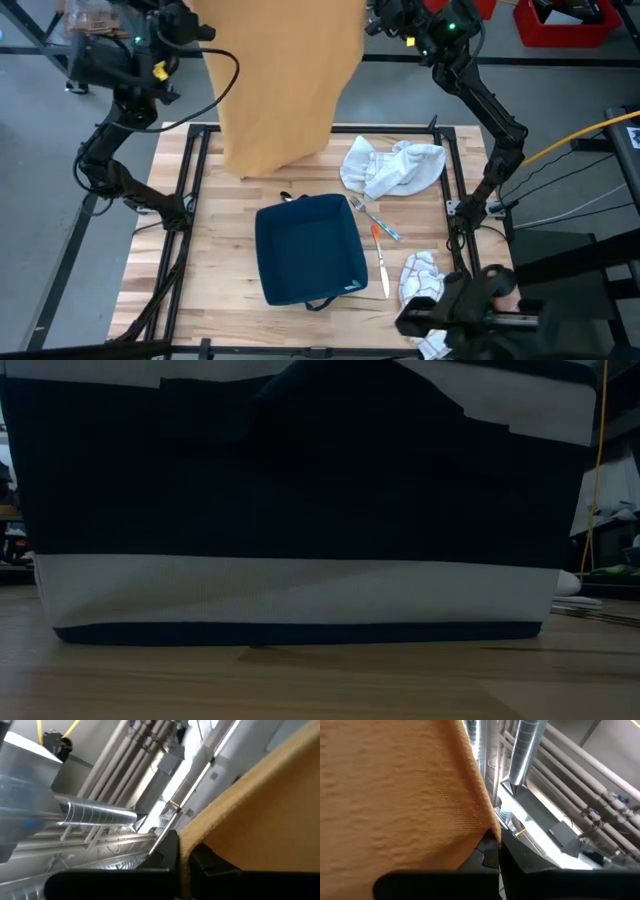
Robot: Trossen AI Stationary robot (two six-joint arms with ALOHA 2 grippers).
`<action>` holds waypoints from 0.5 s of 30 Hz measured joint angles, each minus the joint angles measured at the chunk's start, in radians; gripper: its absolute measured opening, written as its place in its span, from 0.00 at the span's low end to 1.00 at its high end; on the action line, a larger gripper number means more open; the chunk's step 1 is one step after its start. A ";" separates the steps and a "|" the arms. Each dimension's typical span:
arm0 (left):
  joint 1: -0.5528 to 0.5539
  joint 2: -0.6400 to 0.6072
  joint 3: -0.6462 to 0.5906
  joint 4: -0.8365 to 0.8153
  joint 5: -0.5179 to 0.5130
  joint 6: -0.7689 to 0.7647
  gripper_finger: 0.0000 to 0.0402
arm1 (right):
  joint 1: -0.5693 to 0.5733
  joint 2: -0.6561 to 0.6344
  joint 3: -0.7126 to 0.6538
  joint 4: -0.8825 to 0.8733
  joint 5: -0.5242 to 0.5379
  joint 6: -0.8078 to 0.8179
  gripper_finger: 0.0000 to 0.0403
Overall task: Fold towel
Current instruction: Fold the yellow towel
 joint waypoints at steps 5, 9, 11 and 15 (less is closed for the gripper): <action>0.063 0.021 0.000 -0.072 0.008 -0.059 0.00 | -0.028 -0.023 0.000 -0.014 0.014 0.063 0.00; 0.087 0.031 0.000 -0.106 0.012 -0.095 0.00 | -0.035 -0.051 0.000 -0.066 0.015 0.072 0.00; 0.093 0.031 0.000 -0.116 0.012 -0.104 0.00 | -0.035 -0.064 0.000 -0.104 0.015 0.071 0.00; 0.096 0.031 0.000 -0.128 0.013 -0.101 0.00 | -0.046 -0.095 -0.001 -0.125 0.013 0.070 0.00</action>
